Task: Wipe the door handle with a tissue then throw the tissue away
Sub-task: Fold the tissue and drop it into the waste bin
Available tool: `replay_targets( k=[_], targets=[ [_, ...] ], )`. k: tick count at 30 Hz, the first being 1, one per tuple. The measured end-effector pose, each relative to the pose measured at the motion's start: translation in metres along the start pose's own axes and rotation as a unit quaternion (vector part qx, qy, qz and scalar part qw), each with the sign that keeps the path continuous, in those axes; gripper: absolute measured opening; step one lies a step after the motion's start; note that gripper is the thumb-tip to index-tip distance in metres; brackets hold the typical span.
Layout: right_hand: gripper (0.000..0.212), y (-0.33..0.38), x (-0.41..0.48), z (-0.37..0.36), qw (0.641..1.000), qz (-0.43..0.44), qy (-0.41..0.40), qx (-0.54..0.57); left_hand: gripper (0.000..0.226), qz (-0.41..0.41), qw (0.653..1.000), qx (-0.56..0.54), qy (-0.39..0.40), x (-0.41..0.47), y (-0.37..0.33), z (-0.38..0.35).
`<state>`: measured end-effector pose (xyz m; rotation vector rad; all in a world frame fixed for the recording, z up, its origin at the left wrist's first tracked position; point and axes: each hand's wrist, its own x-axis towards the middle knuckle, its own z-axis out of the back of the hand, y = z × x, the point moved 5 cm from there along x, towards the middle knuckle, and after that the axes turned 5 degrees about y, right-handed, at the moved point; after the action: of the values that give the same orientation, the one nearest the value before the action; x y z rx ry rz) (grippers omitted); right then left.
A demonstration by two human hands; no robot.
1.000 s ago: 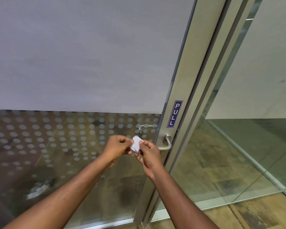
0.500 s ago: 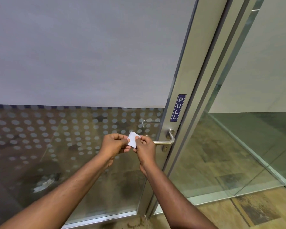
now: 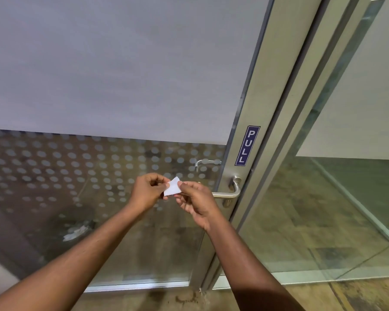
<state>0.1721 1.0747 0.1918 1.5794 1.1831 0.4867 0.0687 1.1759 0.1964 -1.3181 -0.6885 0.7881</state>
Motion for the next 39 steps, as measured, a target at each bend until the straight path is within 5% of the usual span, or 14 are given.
replay_targets(
  k=[17, 30, 39],
  targets=[
    [0.026, -0.078, 0.019, -0.086, 0.973, -0.092, 0.185, -0.101, 0.009, 0.098, 0.962, -0.136, -0.216, -0.085, 0.054, 0.096],
    [0.021, -0.215, 0.013, -0.249, 0.894, -0.203, 0.324, -0.234, 0.012, 0.192, 0.913, -0.174, -0.316, -0.191, 0.144, 0.266],
    [0.016, -0.327, 0.013, -0.383, 0.850, -0.189, 0.350, -0.347, 0.015, 0.267, 0.908, -0.050, -0.320, -0.240, 0.214, 0.412]
  ],
)
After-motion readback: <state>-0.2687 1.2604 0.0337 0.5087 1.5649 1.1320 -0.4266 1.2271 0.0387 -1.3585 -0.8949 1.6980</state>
